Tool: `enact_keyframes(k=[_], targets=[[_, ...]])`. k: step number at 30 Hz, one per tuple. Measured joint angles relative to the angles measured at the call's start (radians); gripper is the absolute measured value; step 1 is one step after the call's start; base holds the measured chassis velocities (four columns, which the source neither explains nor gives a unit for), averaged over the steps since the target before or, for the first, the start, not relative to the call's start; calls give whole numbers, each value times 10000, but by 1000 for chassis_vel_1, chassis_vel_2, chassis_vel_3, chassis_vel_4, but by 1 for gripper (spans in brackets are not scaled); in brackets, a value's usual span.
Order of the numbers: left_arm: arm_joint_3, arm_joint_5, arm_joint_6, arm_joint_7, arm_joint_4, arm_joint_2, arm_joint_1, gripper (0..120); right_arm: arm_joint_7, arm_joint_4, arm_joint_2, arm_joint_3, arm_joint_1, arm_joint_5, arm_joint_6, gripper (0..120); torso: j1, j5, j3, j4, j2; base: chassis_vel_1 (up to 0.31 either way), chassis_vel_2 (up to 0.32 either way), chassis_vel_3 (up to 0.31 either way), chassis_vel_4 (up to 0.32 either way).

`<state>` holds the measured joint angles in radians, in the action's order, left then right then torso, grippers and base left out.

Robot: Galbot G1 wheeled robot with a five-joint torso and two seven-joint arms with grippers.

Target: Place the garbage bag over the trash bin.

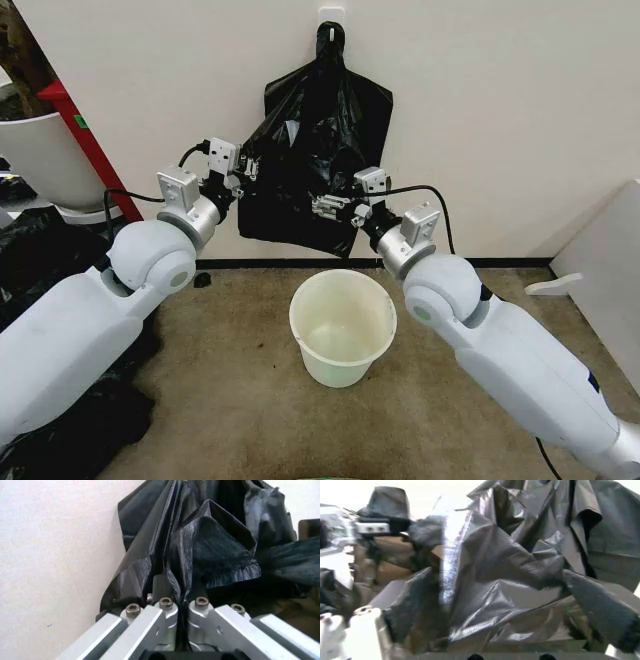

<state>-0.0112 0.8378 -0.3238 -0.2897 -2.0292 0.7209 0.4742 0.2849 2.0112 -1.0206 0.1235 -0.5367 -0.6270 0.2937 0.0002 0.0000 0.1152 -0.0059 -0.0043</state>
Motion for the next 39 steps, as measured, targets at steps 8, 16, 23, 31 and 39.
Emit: enact_keyframes(k=[8, 16, 23, 31, 39], targets=[[6, -3, 0, 23, -25, 14, 2, 0, -9, -288, 8, -65, 45, 386, -244, 64, 0, 0, -1, 0, 0, 0, 0, 0, 0], [25, -9, 24, 20, -59, 19, 41, 0, 80, -278, 14, -169, -93, 195, -355, 35, 0, 0, -1, 0, 0, 0, 0, 0, 0], [169, -27, 235, -206, -241, -70, 441, 0, 284, -141, -2, -430, -426, -69, -443, 12, 0, 0, -1, 0, 0, 0, 0, 0, 0], [822, 118, 535, -589, -304, 2, 1072, 0, 640, 74, -173, -809, -864, -647, -589, 0, 0, 0, -1, 0, 0, 0, 0, 0, 0], [1059, 395, 767, -1008, -515, 174, 1522, 0, 1084, 399, -261, -1109, -1268, -1294, -618, 0, 0, 1, -1, 0, 1, 0, 0, 0, 0]])
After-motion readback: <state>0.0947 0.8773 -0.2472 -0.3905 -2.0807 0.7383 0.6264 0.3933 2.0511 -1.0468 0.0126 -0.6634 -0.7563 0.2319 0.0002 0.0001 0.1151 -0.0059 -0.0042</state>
